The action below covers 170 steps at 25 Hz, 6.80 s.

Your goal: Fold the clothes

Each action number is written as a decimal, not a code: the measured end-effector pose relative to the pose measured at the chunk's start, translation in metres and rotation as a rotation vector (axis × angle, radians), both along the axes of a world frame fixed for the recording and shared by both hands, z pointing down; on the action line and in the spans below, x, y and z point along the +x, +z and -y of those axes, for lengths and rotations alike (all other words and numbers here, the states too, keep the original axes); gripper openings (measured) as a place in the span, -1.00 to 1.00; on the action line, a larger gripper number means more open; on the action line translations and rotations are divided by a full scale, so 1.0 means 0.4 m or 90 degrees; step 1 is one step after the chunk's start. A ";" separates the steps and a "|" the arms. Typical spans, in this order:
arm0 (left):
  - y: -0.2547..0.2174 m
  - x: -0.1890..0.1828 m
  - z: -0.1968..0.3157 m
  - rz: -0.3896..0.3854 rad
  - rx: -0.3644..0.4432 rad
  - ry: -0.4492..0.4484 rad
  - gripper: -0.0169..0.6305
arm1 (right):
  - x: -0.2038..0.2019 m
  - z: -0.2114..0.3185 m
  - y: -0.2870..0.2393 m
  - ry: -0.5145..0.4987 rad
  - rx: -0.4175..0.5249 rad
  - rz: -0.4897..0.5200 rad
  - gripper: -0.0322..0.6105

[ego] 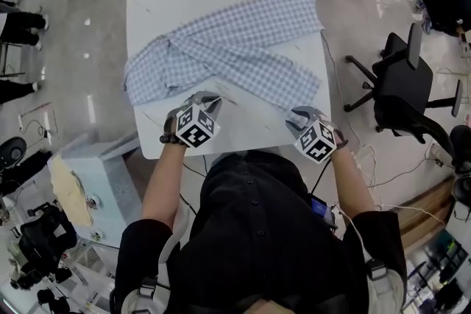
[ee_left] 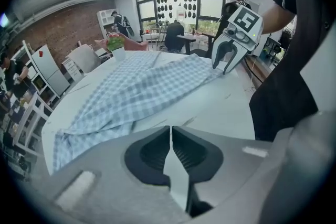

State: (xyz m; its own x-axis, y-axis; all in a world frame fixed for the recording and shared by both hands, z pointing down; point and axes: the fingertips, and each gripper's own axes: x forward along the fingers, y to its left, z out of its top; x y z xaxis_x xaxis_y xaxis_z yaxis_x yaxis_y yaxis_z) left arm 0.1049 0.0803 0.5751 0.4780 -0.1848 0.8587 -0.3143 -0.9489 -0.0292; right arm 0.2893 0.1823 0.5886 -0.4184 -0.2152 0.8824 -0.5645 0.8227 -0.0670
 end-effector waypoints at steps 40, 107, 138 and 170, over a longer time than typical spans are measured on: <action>-0.018 0.050 0.157 0.009 0.069 -0.038 -0.84 | 0.298 0.444 -0.207 0.097 0.188 -0.098 -0.85; 0.066 0.258 0.331 0.059 0.015 -0.063 -0.55 | 0.467 1.008 -0.010 -0.078 0.178 -0.128 -0.52; 0.099 0.302 0.339 0.075 0.016 -0.082 -0.55 | 0.430 0.803 0.060 0.294 -0.086 0.188 -0.27; 0.083 0.444 0.213 0.057 -0.040 0.023 -0.86 | 0.606 0.676 0.050 0.252 0.041 -0.011 -0.78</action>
